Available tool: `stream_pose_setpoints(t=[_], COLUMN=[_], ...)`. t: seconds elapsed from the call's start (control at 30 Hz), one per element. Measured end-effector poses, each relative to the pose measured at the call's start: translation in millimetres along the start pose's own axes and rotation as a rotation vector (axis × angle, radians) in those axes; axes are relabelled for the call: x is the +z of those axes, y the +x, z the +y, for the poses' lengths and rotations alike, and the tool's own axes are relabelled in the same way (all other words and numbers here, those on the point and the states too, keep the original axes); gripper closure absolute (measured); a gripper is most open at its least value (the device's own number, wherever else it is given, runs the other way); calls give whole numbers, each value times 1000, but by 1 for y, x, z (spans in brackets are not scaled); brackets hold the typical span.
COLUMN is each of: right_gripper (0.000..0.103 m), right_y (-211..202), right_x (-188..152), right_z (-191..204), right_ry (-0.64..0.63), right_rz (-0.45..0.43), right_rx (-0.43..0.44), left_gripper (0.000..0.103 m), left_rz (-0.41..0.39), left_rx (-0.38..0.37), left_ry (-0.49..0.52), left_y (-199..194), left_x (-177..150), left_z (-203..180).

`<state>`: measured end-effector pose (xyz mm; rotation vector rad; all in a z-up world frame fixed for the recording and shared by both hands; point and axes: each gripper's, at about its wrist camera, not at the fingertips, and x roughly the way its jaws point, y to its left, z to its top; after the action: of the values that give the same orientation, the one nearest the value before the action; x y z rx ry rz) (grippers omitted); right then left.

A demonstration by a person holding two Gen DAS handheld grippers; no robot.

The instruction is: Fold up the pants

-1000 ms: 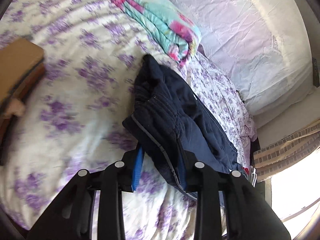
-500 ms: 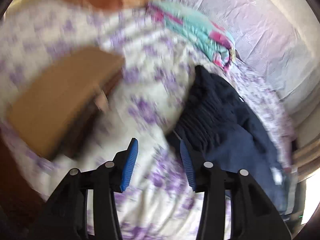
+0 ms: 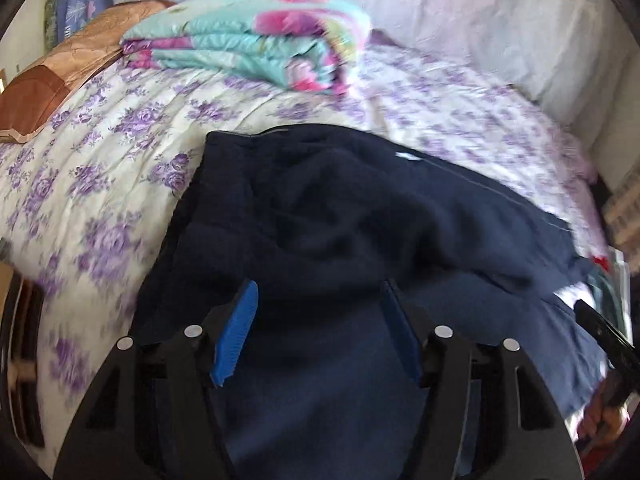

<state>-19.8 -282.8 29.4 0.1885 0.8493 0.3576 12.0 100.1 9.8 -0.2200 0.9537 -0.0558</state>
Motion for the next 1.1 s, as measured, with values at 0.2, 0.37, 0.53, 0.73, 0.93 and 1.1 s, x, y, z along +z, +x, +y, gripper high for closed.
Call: stream_pose_setpoints(t=[0.2,0.37,0.53,0.73,0.93,1.1], right_gripper=[40,40,18,11,11,7], right_y=[83,70,58,92,46,58], right_x=[19,19,29,23,28,28], right_z=[-5,10,18,-1,-1,-35], right_ry=[11,-46,-95,-96,-95,10], right_rz=[75,52,-25,71,-143,-169], right_rx=[-51,-94,-126,-108,-27,47], left_gripper=[28,28,8,7,7,7], left_rz=[58,-24,-113,-34,-54,-51], left_rx=[-31,-39,70,107,-35,-54], left_ry=[-35,-14,61,92,-104,-270], left_y=[35,6,18,48,25,38], left_x=[8,12,23,21,52,80], left_z=[11,-5,-23,-23,23,87])
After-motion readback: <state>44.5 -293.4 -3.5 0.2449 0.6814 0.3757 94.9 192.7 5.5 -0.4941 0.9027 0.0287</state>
